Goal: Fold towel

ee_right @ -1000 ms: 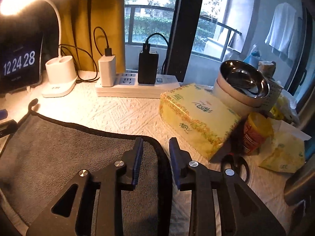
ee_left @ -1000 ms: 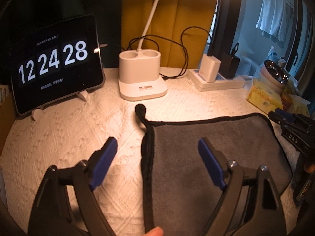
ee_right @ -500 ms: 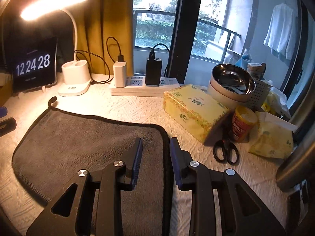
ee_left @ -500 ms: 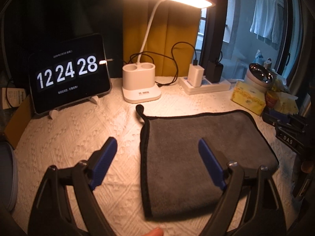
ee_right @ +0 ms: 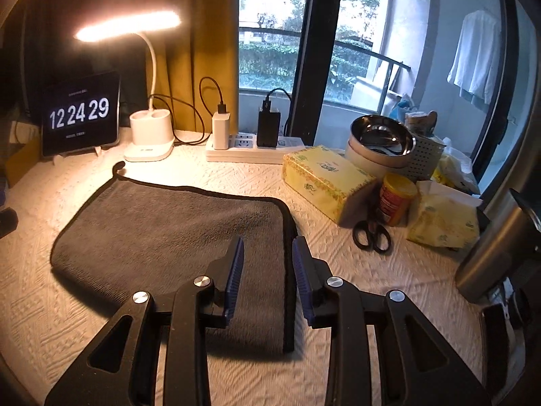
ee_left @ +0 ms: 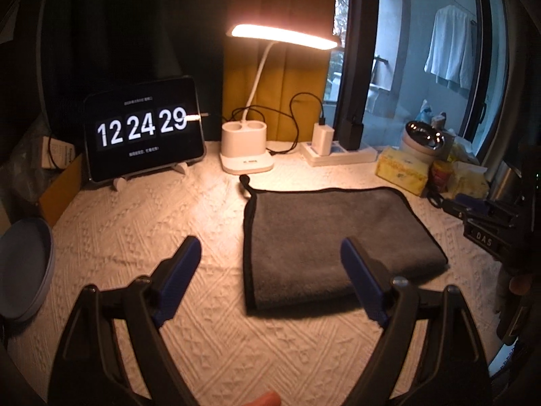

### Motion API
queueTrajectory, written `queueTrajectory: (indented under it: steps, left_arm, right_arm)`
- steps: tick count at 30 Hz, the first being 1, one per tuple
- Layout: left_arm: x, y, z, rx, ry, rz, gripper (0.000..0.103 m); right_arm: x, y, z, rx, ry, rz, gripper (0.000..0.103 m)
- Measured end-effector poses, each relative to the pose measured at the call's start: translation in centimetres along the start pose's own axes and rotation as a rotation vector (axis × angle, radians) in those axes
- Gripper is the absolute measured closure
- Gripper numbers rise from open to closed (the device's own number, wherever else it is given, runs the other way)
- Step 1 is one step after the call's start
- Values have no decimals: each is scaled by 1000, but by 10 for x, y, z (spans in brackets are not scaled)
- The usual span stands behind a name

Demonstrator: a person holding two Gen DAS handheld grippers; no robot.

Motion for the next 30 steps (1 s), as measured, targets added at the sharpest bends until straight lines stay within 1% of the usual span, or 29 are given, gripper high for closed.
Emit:
queueTrajectory:
  steps: [2,7,10,14,20,27,30]
  left_arm:
    - [-1,-3,-10,-16,-1,3,17]
    - [-6,-11,-45,-92,0,34,17]
    - [-7,-16,-61,-123,-1,34,17]
    - [-7,-24,-82,-166,-4,26,17]
    - [-9,-36,-117,-247,-18,20,17]
    - [-11,-50,-152,-309,-31,26,16]
    - [-11,-54,-164,-332,-34,22,14]
  right_arm:
    - [0,-4,-13,-15,-1,7,71]
    - [2,-14,-51,-73,5,22,71]
    - [3,-19,-71,-105,9,26,70]
    - [5,-25,-106,-168,11,29,63]
    - [6,-34,-152,-252,10,30,62]
    - [7,-49,-189,-309,13,37,59]
    - [9,-56,-202,-331,11,37,57]
Point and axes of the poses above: each gripper's, at about its wrist camera, not at the fingertips, and z roughly the way its jaws point, x to its left, y to its top, the point moved 1 cm from there along z, roughly the way its jaws point, and after that the axes turned 9 degrees about x, right-handed, at the moved point
